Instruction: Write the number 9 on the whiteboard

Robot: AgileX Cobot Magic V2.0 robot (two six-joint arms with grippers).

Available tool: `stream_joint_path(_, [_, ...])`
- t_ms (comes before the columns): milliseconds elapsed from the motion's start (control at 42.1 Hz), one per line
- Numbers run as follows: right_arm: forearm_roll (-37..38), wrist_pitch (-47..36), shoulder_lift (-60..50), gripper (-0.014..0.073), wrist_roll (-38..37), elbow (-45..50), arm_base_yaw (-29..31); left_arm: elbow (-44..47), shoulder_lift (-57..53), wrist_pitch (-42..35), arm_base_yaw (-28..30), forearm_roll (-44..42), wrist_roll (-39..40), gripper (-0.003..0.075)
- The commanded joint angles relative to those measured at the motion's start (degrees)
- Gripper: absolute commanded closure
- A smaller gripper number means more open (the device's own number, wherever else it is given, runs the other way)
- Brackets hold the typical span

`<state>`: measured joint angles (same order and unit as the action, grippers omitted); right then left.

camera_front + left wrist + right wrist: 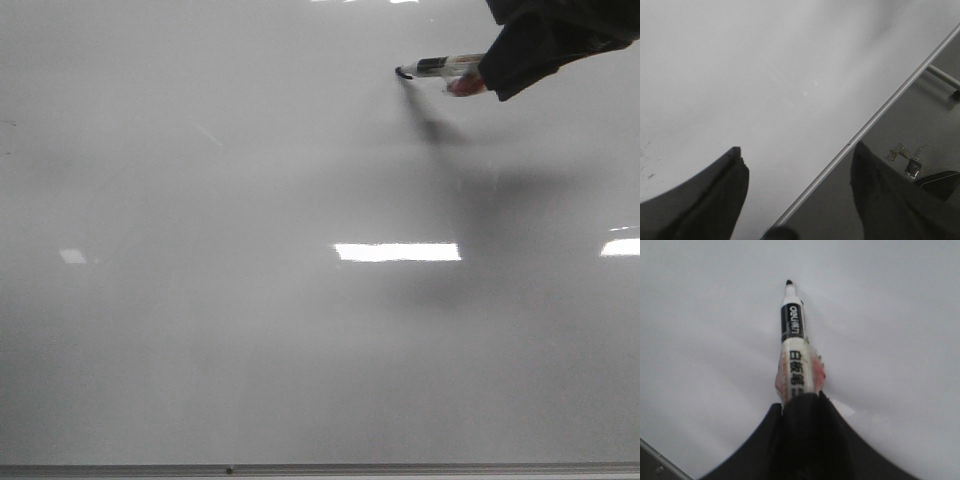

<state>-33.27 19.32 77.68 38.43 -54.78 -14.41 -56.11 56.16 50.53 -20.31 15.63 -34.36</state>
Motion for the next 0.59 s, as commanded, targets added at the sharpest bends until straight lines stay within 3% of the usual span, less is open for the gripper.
stream_joint_path(0, [-0.7, -0.2, 1.4, 0.0652, 0.0, -5.0, 0.1, -1.6, -0.8, -3.3, 0.0, 1.3, 0.7, 0.0281])
stream_joint_path(214, [-0.5, 8.0, 5.1, 0.0652, 0.0, -5.9, -0.6, -1.6, -0.8, -3.3, 0.0, 1.3, 0.7, 0.0281])
stream_joint_path(570, [2.6, 7.5, 2.1, 0.0652, -3.6, -4.9, 3.5, -1.6, -0.8, -3.3, 0.0, 1.3, 0.7, 0.0281])
